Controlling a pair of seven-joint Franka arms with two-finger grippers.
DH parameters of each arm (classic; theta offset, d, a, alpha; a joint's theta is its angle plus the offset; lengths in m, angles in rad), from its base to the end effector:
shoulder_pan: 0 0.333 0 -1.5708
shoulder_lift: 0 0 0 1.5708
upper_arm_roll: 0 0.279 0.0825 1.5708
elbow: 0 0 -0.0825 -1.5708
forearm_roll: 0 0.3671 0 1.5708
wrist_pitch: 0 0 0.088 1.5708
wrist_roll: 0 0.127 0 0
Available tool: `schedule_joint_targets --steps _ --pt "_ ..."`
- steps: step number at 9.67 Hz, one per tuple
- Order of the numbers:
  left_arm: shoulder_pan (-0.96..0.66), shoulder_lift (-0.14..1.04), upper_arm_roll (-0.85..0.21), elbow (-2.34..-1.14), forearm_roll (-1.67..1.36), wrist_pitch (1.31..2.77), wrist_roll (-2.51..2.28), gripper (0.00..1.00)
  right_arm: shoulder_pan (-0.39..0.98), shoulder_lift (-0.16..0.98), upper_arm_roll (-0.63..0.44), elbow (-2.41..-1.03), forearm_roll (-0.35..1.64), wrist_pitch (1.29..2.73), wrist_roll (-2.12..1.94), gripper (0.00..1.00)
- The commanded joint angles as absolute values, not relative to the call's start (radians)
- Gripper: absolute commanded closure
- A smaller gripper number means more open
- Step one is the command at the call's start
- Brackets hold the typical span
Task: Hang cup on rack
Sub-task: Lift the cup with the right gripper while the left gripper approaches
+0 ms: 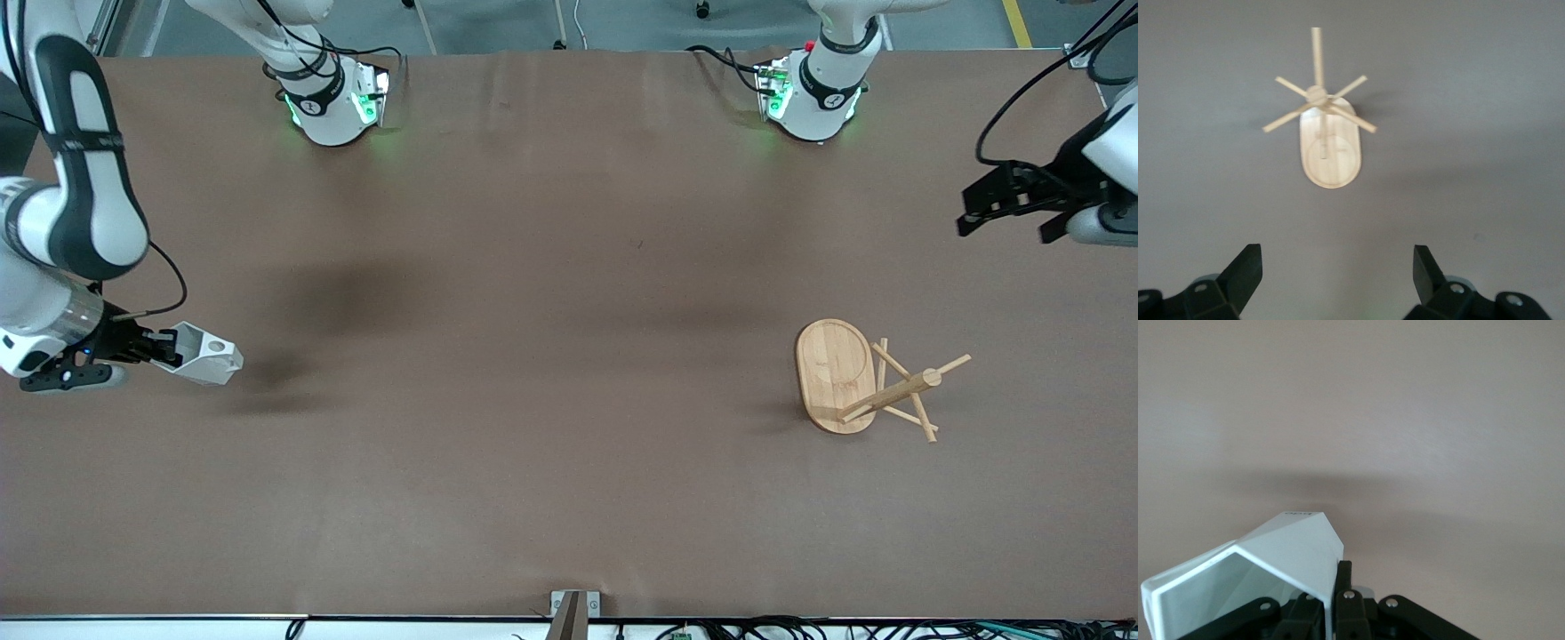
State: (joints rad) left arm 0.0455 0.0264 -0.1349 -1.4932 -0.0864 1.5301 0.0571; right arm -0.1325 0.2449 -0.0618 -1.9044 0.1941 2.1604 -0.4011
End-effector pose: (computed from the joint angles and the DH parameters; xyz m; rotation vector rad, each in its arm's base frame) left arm 0.5384 -0.0586 0.5855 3.0429 -0.2293 0.0142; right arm 0.5813 -0.1022 0.3270 -2.9997 -0.1525 -0.0823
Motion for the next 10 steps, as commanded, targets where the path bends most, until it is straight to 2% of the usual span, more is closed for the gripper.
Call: schedule_joint_targets --steps 1,3,5,7,10 --pt "0.034 0.020 -0.193 -1.529 -0.115 1.537 0.202 0.00 -0.088 0.213 -0.028 -1.765 0.279 1.934 -0.323 1.00" --pt "0.034 0.020 -0.294 -1.531 -0.169 1.557 0.239 0.00 0.038 0.216 -0.026 -1.666 0.323 1.879 -0.166 1.00" --pt "0.034 0.031 -0.409 -1.535 -0.179 1.635 0.242 0.00 0.133 0.236 -0.026 -1.628 0.543 1.893 -0.166 1.00" --pt "0.032 0.057 -0.518 -1.548 -0.192 1.719 0.256 0.00 0.208 0.281 -0.025 -1.599 0.691 1.963 -0.164 1.00" --pt "0.029 0.090 -0.619 -1.575 -0.198 1.854 0.262 0.00 0.322 0.301 -0.025 -1.598 0.871 2.023 -0.173 1.00"
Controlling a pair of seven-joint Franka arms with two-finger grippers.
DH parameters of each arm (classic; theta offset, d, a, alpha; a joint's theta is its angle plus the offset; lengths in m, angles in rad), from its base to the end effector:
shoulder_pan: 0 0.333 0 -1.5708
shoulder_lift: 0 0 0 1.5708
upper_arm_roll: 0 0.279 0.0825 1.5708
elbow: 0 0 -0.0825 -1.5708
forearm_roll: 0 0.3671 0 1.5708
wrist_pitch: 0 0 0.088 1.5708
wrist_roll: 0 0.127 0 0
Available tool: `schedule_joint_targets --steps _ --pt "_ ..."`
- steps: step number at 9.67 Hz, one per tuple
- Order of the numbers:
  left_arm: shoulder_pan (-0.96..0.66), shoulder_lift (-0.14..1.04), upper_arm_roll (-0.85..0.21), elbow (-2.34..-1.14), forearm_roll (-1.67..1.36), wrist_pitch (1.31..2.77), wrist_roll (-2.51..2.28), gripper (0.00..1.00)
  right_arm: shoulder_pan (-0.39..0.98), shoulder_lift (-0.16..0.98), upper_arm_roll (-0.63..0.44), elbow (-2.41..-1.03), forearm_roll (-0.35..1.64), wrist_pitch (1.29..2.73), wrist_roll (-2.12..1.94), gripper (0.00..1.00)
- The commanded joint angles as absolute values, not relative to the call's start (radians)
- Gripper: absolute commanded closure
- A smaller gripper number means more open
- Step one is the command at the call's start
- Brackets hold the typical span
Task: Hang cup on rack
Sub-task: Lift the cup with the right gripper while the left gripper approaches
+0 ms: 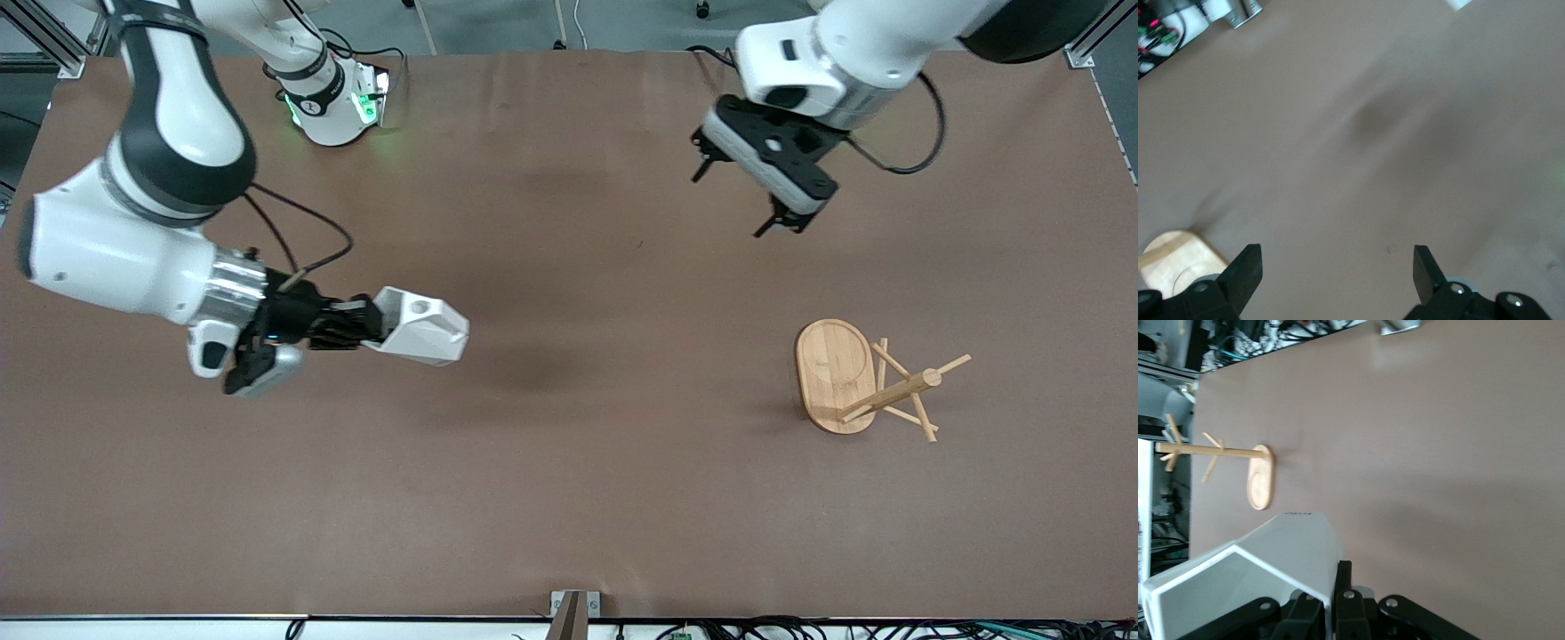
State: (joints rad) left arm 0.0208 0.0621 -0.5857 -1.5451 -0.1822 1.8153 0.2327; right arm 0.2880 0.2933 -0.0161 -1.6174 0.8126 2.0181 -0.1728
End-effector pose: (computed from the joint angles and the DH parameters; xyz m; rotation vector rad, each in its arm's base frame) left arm 0.4843 -0.3183 0.5775 2.6723 -1.0799 0.2601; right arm 0.6035 0.2268 0.4371 -2.3890 -0.1416 -0.0810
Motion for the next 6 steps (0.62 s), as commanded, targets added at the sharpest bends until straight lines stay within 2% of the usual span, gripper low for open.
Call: schedule_joint_targets --steps 1,4,6 --pt "0.029 0.115 -0.652 -1.575 -0.196 1.882 0.264 0.00 0.351 0.302 -0.025 -1.600 0.893 2.020 -0.170 1.00" --pt "0.025 0.170 -0.718 -1.575 -0.184 1.966 0.271 0.00 0.417 0.325 -0.023 -1.603 0.974 1.999 -0.185 1.00" --pt "0.025 0.186 -0.723 -1.577 -0.187 1.997 0.377 0.00 0.423 0.337 -0.018 -1.605 1.059 1.938 -0.208 1.00"
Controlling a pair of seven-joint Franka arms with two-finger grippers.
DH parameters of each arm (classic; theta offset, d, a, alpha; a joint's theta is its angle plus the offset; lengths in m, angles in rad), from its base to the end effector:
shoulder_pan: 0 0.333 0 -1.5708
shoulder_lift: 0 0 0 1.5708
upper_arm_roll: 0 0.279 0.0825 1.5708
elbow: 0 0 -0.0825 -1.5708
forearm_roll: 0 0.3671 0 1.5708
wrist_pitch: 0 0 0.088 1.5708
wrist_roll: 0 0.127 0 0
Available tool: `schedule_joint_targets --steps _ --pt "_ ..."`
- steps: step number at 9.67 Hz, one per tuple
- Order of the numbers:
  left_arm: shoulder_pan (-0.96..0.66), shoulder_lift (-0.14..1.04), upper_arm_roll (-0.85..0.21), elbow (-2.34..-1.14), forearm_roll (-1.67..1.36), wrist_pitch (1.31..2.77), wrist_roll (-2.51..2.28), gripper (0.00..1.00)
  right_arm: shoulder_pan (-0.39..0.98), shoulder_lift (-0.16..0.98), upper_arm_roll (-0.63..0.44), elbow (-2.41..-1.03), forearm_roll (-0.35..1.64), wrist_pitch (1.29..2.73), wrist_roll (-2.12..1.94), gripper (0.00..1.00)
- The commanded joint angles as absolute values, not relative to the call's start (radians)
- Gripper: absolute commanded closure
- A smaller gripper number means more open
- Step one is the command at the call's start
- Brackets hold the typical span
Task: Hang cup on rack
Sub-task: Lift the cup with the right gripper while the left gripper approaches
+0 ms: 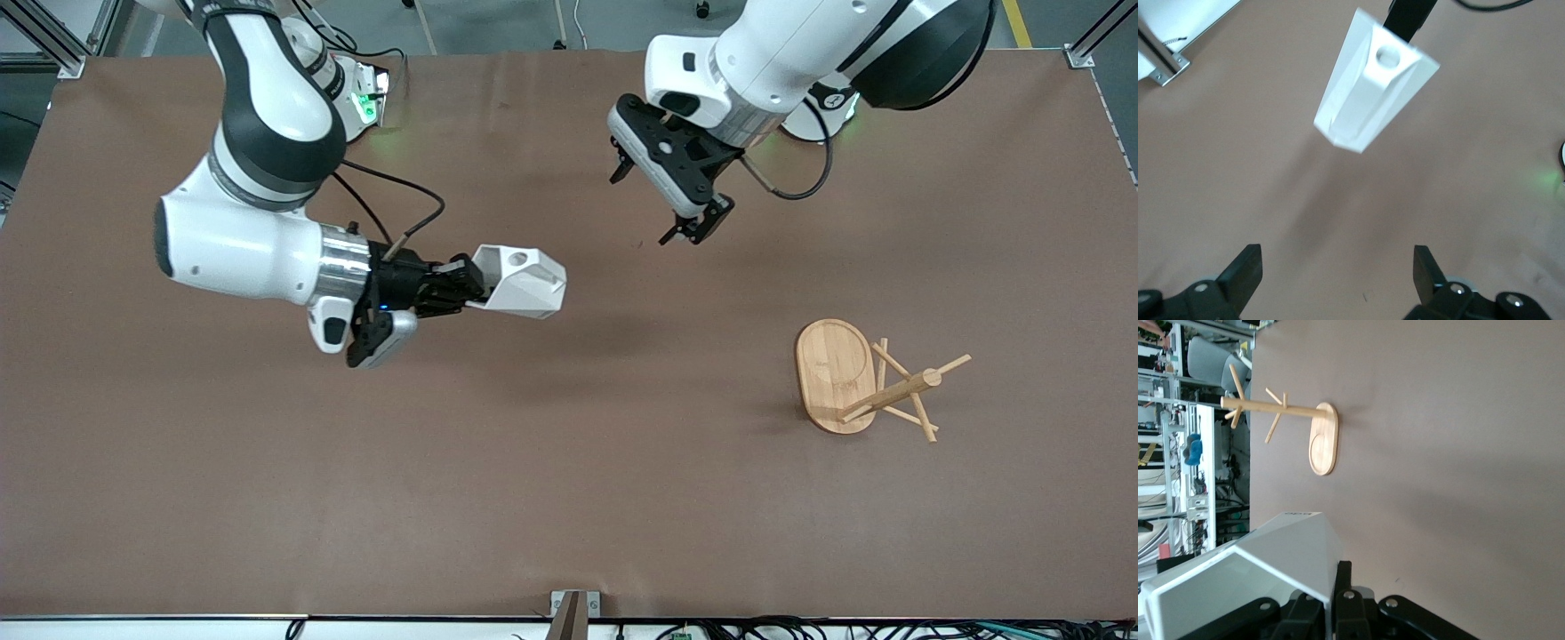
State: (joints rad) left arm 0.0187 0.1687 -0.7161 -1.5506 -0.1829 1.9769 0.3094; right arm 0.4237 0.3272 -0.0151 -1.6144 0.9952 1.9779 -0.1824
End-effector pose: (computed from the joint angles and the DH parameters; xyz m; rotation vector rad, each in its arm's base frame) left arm 0.4781 -0.3834 0.5480 2.4855 -1.2558 0.3327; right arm 0.5650 0.3204 0.4252 -2.2224 -0.2073 0.0832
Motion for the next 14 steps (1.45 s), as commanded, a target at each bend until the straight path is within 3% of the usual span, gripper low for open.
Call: schedule_joint_targets --steps 1,10,12,14 --pt "0.025 0.189 -0.723 -1.578 -0.189 1.999 0.408 0.00 0.425 0.345 -0.018 -1.608 1.107 1.896 -0.236 1.00" --pt "-0.011 0.190 -0.739 -1.651 -0.184 2.083 0.419 0.00 0.522 0.354 -0.018 -1.614 1.357 1.893 -0.236 1.00" --pt "-0.020 0.190 -0.738 -1.649 -0.184 2.085 0.469 0.10 0.531 0.354 -0.017 -1.614 1.397 1.891 -0.230 1.00" --pt "-0.020 0.192 -0.738 -1.652 -0.183 2.085 0.526 0.36 0.532 0.354 -0.018 -1.612 1.449 1.891 -0.230 1.00"
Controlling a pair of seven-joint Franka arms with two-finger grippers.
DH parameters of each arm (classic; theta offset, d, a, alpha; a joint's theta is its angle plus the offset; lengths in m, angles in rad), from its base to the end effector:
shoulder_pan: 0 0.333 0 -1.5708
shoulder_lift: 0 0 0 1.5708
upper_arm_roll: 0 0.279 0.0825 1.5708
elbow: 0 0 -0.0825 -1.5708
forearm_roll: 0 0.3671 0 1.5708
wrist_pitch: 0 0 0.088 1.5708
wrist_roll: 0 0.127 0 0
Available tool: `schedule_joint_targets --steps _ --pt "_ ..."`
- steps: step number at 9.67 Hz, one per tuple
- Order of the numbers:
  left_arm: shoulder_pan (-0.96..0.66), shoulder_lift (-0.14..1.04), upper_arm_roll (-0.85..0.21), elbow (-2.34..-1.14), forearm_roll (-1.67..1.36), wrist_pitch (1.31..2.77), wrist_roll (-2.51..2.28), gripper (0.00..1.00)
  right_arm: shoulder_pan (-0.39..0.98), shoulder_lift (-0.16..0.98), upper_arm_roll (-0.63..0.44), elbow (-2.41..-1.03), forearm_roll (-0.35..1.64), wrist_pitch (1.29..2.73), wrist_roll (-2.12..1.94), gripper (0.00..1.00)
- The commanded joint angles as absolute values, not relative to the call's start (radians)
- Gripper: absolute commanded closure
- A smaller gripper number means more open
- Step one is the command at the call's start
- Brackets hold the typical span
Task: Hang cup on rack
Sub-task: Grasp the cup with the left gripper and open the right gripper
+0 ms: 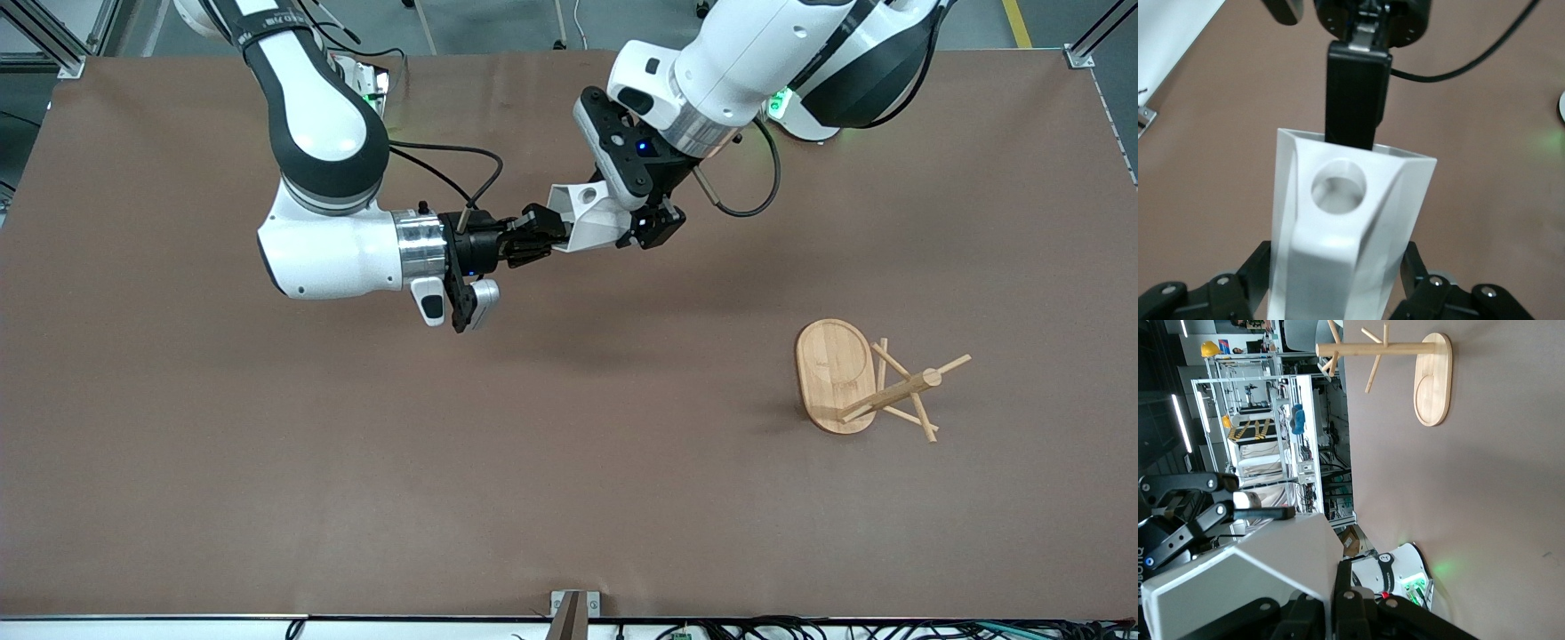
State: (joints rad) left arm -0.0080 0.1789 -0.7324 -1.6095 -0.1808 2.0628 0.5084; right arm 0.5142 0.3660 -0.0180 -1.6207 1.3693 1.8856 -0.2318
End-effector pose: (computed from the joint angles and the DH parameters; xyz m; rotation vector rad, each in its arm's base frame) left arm 0.4667 -0.4059 0.5252 2.3337 -1.5312 0.3982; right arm 0.5281 0.3916 0.4238 -1.8837 -0.1529 0.2712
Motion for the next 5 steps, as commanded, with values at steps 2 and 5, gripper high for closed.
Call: schedule_joint_targets --steps 2,5 --pt "-0.018 0.193 -0.738 -1.652 -0.181 2.083 0.529 0.76 0.531 0.354 -0.018 -1.614 1.450 1.890 -0.230 0.99" --pt "-0.009 0.192 -0.738 -1.648 -0.183 2.082 0.529 0.98 0.520 0.350 -0.021 -1.611 1.442 1.890 -0.183 0.00"
